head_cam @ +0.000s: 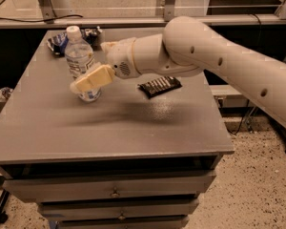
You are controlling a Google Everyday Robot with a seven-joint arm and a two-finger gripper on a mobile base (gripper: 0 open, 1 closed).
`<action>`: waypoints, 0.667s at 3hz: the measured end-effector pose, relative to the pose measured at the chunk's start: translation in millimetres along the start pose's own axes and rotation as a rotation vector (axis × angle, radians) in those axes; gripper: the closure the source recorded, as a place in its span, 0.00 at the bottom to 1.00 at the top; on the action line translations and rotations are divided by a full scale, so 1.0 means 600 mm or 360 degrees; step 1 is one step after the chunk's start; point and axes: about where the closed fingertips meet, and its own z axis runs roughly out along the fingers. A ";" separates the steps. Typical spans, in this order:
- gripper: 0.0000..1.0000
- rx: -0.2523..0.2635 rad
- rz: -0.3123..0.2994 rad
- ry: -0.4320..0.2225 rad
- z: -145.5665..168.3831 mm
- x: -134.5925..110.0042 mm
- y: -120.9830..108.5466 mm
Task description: Knock blue plastic bottle over
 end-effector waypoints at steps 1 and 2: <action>0.16 0.0002 0.0013 -0.0058 0.022 -0.004 -0.011; 0.39 0.0027 0.0013 -0.0077 0.010 -0.009 -0.025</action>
Offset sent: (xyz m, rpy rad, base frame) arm 0.0271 -0.0145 0.0101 0.0587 -0.0196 -0.0445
